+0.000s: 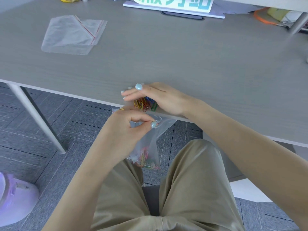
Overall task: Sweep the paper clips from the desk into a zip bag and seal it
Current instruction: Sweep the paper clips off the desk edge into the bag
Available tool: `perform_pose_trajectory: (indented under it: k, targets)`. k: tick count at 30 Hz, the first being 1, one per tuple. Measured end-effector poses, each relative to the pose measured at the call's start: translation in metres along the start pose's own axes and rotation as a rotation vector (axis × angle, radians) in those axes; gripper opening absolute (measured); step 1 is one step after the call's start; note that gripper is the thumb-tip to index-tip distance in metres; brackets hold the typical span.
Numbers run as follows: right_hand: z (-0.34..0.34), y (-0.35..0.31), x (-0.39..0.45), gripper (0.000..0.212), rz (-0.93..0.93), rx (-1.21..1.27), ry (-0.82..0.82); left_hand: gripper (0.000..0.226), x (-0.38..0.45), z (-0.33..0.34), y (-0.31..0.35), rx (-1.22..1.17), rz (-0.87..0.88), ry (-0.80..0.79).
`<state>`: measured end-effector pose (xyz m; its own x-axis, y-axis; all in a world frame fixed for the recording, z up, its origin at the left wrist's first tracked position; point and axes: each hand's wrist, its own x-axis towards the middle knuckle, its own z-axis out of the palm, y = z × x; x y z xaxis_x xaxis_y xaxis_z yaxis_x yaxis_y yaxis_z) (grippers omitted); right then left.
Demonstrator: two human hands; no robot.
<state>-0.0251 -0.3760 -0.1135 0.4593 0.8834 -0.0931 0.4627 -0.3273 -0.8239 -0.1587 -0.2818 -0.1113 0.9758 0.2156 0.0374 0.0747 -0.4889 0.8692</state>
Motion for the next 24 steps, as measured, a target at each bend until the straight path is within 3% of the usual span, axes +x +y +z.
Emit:
perform_pose_trajectory:
  k: [9, 13, 24]
  targets:
    - [0.004, 0.000, -0.018, 0.057, -0.020, 0.242, 0.026, 0.016, 0.001, 0.005, 0.003, -0.016, 0.030, -0.014]
    - [0.005, -0.001, -0.022, 0.049, -0.046, 0.388, 0.023, 0.013, 0.002, 0.004, 0.003, -0.033, 0.045, -0.007]
    - [0.006, -0.001, -0.023, 0.052, -0.034, 0.500, 0.111, 0.019, 0.002, 0.009, 0.004, 0.030, 0.053, 0.001]
